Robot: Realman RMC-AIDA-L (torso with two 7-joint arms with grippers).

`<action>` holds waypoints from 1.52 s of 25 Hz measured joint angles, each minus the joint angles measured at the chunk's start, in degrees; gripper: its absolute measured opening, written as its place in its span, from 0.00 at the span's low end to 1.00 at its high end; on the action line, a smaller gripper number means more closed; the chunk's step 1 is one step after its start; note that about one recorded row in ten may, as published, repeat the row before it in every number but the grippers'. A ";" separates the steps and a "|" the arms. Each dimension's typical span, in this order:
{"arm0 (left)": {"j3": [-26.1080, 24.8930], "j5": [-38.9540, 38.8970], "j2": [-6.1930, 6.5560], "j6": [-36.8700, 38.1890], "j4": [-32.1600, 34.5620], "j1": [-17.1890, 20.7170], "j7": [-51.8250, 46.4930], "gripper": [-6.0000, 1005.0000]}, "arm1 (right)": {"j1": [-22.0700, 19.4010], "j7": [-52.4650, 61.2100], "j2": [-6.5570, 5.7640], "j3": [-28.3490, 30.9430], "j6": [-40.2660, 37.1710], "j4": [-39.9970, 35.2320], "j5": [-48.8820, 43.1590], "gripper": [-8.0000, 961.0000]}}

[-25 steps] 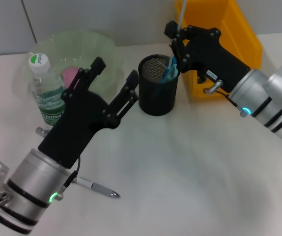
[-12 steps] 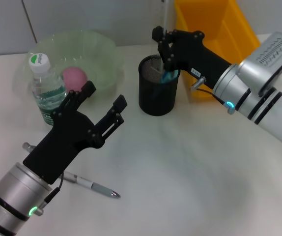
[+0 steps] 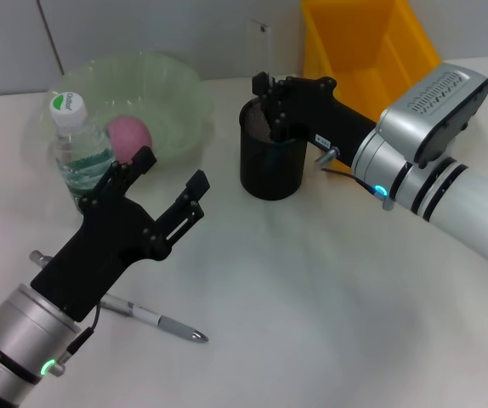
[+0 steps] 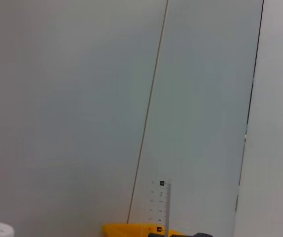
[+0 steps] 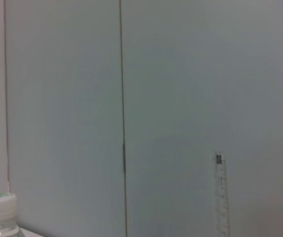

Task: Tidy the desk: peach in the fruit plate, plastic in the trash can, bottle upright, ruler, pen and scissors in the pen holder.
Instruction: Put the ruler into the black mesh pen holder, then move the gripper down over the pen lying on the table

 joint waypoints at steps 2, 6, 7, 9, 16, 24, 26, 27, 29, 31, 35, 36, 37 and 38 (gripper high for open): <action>-0.01 0.03 0.60 -0.25 -0.18 0.03 -0.40 0.79 | -0.06 0.86 -0.01 -0.26 0.61 0.06 -0.04 0.14; 0.02 0.03 1.03 -0.34 -0.23 0.03 -1.18 0.79 | -0.41 2.73 -0.22 -0.77 0.33 -0.21 -0.18 0.14; 0.02 0.26 1.13 -0.36 -0.25 0.05 -1.33 0.79 | -0.41 2.73 -0.22 -0.77 0.33 -0.21 -0.18 0.15; -0.18 1.03 1.24 -0.38 -0.28 0.13 -1.44 0.79 | -0.51 3.43 -0.27 -0.91 0.23 -0.42 -0.21 0.15; -1.03 2.96 1.44 -0.45 -0.72 0.25 -2.86 0.79 | -1.66 4.46 -0.35 -0.98 -1.99 -0.47 -0.24 0.23; -1.10 3.48 2.54 -0.45 -0.69 0.57 -3.20 0.79 | -5.49 10.02 -0.54 -1.40 -13.09 -3.42 -0.75 0.56; -1.76 5.74 3.09 -0.45 -0.44 0.74 -4.39 0.79 | -8.13 21.91 -0.60 -4.05 -20.40 -10.83 -3.20 0.62; -3.07 9.08 3.52 -0.44 -0.23 0.93 -6.42 0.79 | -8.13 21.91 -0.60 -4.05 -20.40 -10.83 -3.20 0.62; -5.60 14.26 3.95 -0.44 -0.10 1.12 -9.97 0.79 | -11.32 34.16 -0.68 -8.64 -27.05 -20.36 -4.71 0.64; -7.41 18.12 4.15 -0.42 -0.06 1.23 -12.46 0.79 | -12.20 36.57 -0.72 -9.92 -28.71 -22.63 -4.78 0.65; -19.10 37.45 4.42 0.16 1.40 2.25 -25.19 0.79 | -15.89 41.92 -0.91 -15.99 -34.24 -31.78 -4.79 0.67; -21.53 40.94 4.43 0.17 2.15 2.60 -27.72 0.79 | -17.20 43.84 -1.20 -19.22 -35.90 -34.93 -4.81 0.68; -24.04 44.34 4.41 0.21 3.01 2.91 -30.02 0.79 | -17.20 43.84 -1.20 -19.22 -35.90 -34.93 -4.81 0.68; -26.14 47.22 4.40 0.23 3.80 3.14 -31.99 0.79 | -17.80 44.72 -1.35 -21.14 -36.56 -36.43 -4.86 0.68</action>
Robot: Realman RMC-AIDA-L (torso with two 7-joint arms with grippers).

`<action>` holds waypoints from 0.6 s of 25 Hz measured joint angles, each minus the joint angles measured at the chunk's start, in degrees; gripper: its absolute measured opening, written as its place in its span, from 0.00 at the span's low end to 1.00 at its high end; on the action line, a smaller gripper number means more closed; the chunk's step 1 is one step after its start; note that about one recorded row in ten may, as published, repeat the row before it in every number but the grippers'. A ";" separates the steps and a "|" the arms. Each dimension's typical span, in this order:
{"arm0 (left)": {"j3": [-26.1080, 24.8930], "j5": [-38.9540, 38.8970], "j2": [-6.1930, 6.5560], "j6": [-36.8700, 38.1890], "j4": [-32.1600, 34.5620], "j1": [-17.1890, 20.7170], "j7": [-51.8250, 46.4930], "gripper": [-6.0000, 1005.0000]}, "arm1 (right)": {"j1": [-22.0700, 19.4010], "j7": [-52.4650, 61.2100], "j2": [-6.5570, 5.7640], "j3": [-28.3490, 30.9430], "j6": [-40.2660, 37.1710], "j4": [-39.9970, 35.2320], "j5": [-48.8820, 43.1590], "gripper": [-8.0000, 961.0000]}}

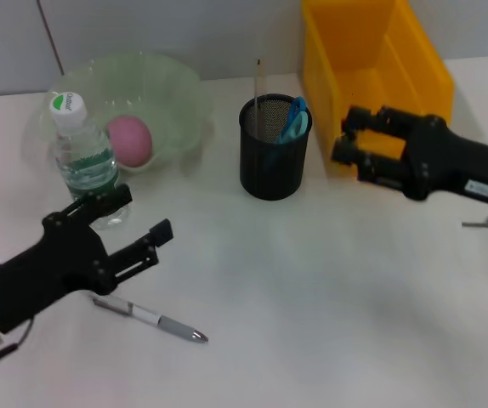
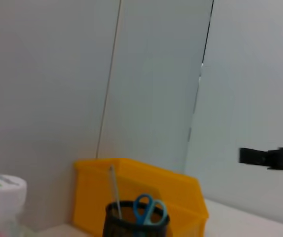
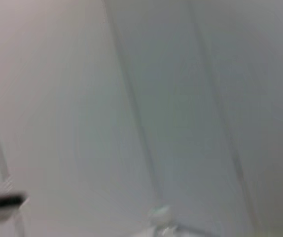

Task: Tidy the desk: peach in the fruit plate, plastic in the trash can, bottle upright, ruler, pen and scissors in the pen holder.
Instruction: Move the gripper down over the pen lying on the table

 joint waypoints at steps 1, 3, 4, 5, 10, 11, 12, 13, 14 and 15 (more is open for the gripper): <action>-4.51 7.03 -0.24 0.16 1.93 0.45 -4.36 0.79 | -1.11 1.75 -0.40 -3.92 -1.11 -3.16 -0.37 0.68; -7.88 12.71 -0.51 0.48 3.32 0.62 -8.14 0.79 | -1.75 3.57 -0.70 -6.92 -2.07 -5.97 -1.81 0.68; -7.88 12.71 -0.51 0.48 3.32 0.62 -8.14 0.79 | -1.75 3.57 -0.70 -6.92 -2.07 -5.97 -1.81 0.68; -9.74 15.51 -0.73 0.91 3.90 0.66 -10.08 0.79 | -1.80 4.59 -0.80 -7.93 -2.64 -7.35 -3.30 0.68; -19.66 27.90 -2.04 7.65 4.75 -0.11 -18.01 0.79 | -0.60 9.88 -0.94 -8.84 -4.43 -12.06 -13.20 0.68; -24.15 33.11 -2.72 10.78 5.50 -0.62 -21.44 0.79 | -0.42 10.29 -1.05 -8.85 -4.61 -12.27 -14.16 0.68; -24.15 33.11 -2.72 10.78 5.50 -0.62 -21.44 0.79 | -0.42 10.29 -1.05 -8.85 -4.61 -12.27 -14.16 0.68; -27.84 37.88 -3.47 12.88 7.23 -0.90 -24.36 0.79 | -0.27 10.66 -1.20 -8.74 -4.82 -12.41 -15.24 0.68; -27.84 37.88 -3.47 12.88 7.23 -0.90 -24.36 0.79 | -0.27 10.66 -1.20 -8.74 -4.82 -12.41 -15.24 0.68; -29.31 40.00 -3.91 13.59 8.33 -0.95 -25.57 0.79 | -0.28 10.73 -1.24 -8.60 -4.88 -12.42 -15.48 0.68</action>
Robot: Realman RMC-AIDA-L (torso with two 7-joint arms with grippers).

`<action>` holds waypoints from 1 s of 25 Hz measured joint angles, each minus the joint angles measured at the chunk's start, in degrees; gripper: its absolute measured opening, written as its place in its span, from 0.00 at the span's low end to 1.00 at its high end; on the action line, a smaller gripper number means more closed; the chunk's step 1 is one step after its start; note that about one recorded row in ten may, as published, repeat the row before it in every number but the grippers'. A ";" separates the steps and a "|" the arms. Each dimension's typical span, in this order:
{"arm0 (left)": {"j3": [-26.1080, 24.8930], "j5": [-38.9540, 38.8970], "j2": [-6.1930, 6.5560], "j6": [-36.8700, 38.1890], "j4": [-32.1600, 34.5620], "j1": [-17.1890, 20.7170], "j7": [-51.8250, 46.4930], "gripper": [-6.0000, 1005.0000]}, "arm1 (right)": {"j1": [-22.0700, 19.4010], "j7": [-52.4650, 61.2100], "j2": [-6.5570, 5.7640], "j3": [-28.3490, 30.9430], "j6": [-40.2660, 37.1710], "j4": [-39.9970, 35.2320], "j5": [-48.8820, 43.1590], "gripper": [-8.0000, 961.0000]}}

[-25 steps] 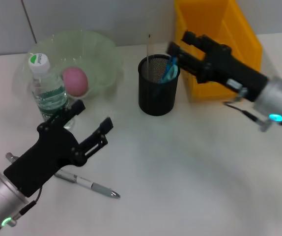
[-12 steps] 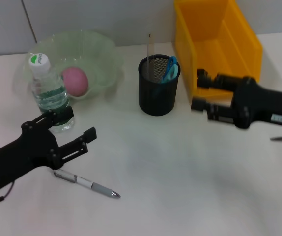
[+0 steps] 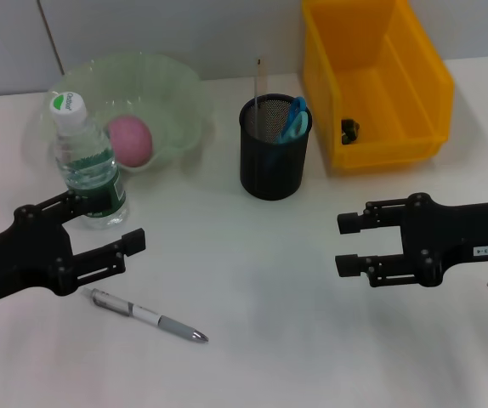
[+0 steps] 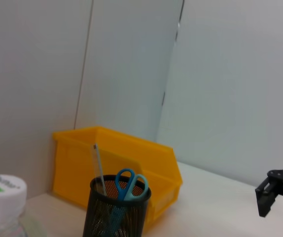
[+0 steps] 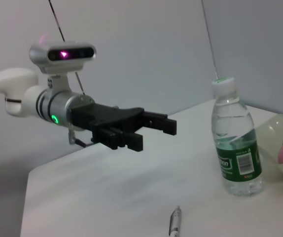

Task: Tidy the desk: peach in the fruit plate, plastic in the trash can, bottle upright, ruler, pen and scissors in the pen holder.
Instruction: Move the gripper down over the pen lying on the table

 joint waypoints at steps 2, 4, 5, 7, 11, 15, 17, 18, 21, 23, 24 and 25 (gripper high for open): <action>-2.35 4.35 -0.89 0.98 2.69 -0.04 -2.62 0.79 | -0.07 0.02 -0.02 0.26 -0.01 -0.04 -0.08 0.68; -4.13 8.90 -1.95 1.77 5.73 -0.07 -5.12 0.79 | -0.14 0.02 -0.03 0.30 -0.01 -0.15 -0.09 0.68; -4.65 10.88 -2.35 2.07 7.16 -0.12 -6.32 0.79 | -0.16 0.02 -0.05 0.31 0.00 -0.25 -0.13 0.68; -5.22 15.79 -3.14 2.70 11.02 -0.55 -9.39 0.79 | -0.13 0.20 -0.09 0.18 0.00 -0.61 -0.22 0.68; -5.53 23.96 -4.12 4.81 17.06 -2.37 -14.47 0.79 | -0.09 1.31 -0.14 -0.16 -0.07 -1.76 -1.05 0.68; -5.63 31.87 -4.12 8.53 22.75 -6.22 -18.53 0.79 | -0.10 2.11 -0.21 -0.06 -0.11 -1.89 -1.90 0.68; -5.71 36.58 -3.89 11.34 24.97 -9.74 -20.12 0.79 | -0.15 2.56 -0.22 0.13 -0.12 -1.92 -2.30 0.68; -5.77 39.35 -3.79 13.21 25.74 -11.77 -20.79 0.79 | -0.23 3.15 -0.22 0.20 -0.08 -1.93 -2.36 0.68; -6.20 50.75 -4.02 21.43 26.57 -21.10 -20.39 0.79 | -0.15 5.19 -0.28 0.19 0.29 -1.77 -2.45 0.68; -6.21 53.06 -4.22 22.66 26.56 -22.94 -19.64 0.79 | -0.12 6.03 -0.41 0.24 0.39 -1.67 -2.50 0.68; -6.04 56.91 -4.55 24.27 26.57 -25.36 -17.89 0.79 | -0.12 6.62 -0.53 0.30 0.42 -1.59 -2.50 0.68; -5.97 57.47 -4.63 24.39 26.57 -25.69 -17.53 0.79 | -0.12 7.28 -0.68 0.40 0.44 -1.54 -2.49 0.68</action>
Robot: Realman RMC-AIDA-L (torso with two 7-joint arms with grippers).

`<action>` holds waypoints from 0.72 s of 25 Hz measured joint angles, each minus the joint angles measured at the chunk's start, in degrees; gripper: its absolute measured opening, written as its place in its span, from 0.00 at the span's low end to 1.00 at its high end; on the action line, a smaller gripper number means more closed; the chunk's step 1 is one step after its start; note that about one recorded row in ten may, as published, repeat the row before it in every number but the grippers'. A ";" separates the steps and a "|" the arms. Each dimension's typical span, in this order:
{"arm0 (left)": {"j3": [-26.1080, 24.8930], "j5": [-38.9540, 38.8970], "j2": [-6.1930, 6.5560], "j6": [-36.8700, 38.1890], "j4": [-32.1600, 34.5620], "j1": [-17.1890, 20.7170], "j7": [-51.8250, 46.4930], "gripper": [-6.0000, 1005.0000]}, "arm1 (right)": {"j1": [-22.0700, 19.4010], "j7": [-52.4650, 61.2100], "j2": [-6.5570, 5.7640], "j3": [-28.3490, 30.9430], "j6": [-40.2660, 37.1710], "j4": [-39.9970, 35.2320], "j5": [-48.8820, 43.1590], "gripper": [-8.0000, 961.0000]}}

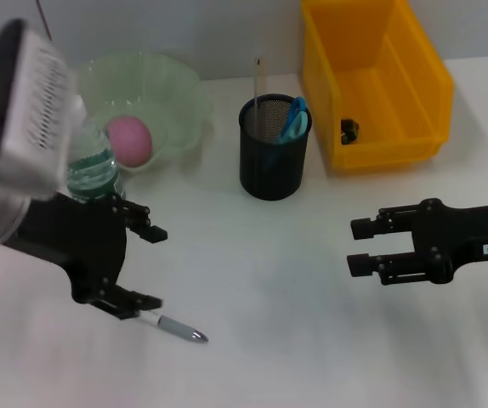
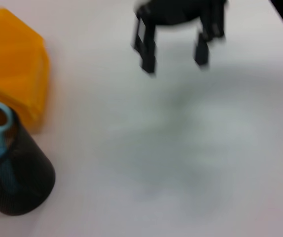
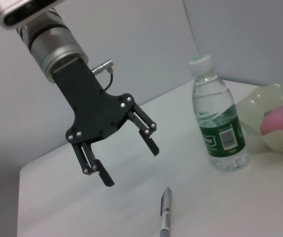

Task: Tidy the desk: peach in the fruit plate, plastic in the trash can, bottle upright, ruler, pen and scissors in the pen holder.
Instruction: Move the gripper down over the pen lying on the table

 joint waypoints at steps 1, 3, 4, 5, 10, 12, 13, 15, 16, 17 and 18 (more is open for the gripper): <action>1.43 4.86 -0.53 0.79 -0.18 -2.73 3.47 0.79 | -0.01 1.08 -0.13 0.15 -0.02 0.18 0.13 0.68; 2.44 6.15 -0.56 0.70 -0.34 -3.44 4.35 0.79 | 0.01 1.66 -0.16 0.20 -0.08 0.29 0.18 0.68; 5.57 8.51 -0.64 0.31 -0.79 -5.15 5.96 0.79 | 0.05 2.57 -0.17 0.11 -0.12 0.49 0.19 0.68; 5.57 8.51 -0.64 0.31 -0.79 -5.15 5.96 0.79 | 0.05 2.57 -0.17 0.11 -0.12 0.49 0.19 0.68; 12.94 13.27 -0.82 -2.22 -2.50 -8.08 8.56 0.79 | 0.07 3.25 0.20 -0.18 0.09 1.12 -0.05 0.67; 17.13 15.36 -1.00 -4.51 -4.91 -9.69 8.64 0.78 | 0.08 3.09 0.22 -0.02 0.20 1.59 -0.05 0.67; 17.13 15.36 -1.00 -4.51 -4.91 -9.69 8.64 0.78 | 0.13 2.77 0.23 -0.06 0.65 2.01 -0.06 0.67; 18.56 16.17 -1.08 -5.43 -6.02 -10.21 8.65 0.78 | 0.18 2.68 0.24 -0.16 0.98 2.17 -0.05 0.67; 19.67 16.80 -1.14 -6.44 -7.25 -10.68 8.65 0.78 | 0.24 2.52 0.25 -0.32 1.76 2.26 -0.08 0.67; 19.67 16.80 -1.14 -6.44 -7.25 -10.68 8.65 0.78 | 0.24 2.52 0.25 -0.32 1.76 2.26 -0.08 0.67; 21.38 17.22 -1.36 -8.19 -10.13 -11.81 8.65 0.78 | 0.32 2.47 0.26 -0.56 2.36 2.33 -0.09 0.67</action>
